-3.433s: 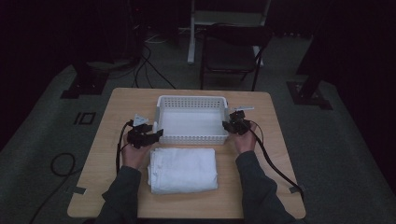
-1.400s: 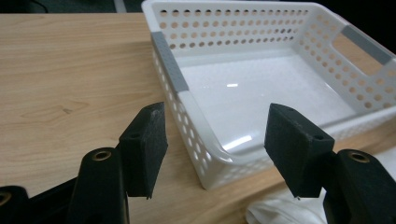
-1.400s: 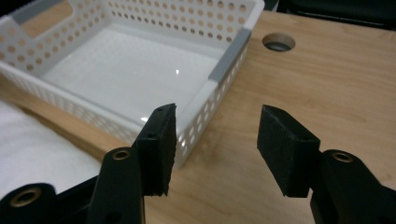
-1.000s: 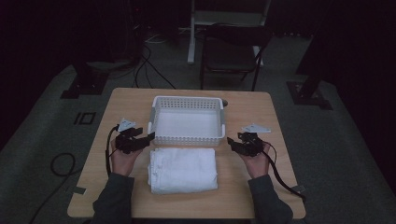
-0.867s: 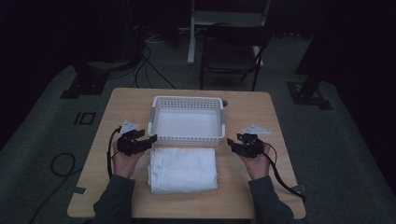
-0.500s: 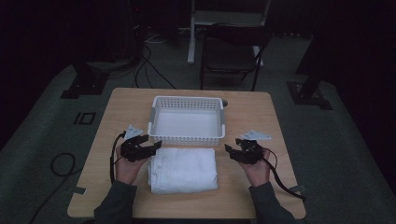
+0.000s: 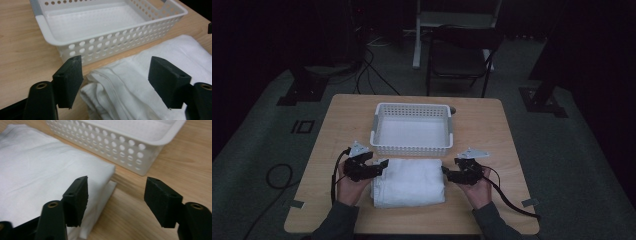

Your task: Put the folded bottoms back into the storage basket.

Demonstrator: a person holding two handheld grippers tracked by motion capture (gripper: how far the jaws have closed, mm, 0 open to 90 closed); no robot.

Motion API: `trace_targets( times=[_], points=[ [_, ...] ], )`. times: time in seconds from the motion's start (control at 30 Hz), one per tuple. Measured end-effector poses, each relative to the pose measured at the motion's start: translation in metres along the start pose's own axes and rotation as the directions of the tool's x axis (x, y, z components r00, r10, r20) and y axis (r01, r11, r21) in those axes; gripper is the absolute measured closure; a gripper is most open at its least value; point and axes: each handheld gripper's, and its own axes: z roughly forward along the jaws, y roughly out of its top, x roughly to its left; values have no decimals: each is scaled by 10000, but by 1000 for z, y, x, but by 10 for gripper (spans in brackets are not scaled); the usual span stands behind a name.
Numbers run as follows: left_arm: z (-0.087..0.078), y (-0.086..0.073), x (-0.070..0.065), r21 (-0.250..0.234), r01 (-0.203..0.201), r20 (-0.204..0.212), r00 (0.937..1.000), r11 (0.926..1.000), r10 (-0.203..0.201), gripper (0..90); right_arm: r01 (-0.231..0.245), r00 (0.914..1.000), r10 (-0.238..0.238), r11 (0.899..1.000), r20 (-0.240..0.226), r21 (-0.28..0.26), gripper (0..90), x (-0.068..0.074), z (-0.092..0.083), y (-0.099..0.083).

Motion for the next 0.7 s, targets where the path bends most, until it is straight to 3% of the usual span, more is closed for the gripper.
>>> trace_targets(
  times=[0.13,0.37,0.7],
  points=[
    [1,-7,-5,256,-53,66,10000,9997,51,226,-67,9990,75,9998,-450,180,314,5,6,-2],
    [5,-23,-13,809,67,-34,10000,9967,-65,160,-91,9975,116,9993,-694,365,257,16,15,-4],
    [18,-45,-3,1135,662,27,9978,9913,-670,130,-339,9942,438,9943,-985,1006,159,18,37,-8]
  ],
)
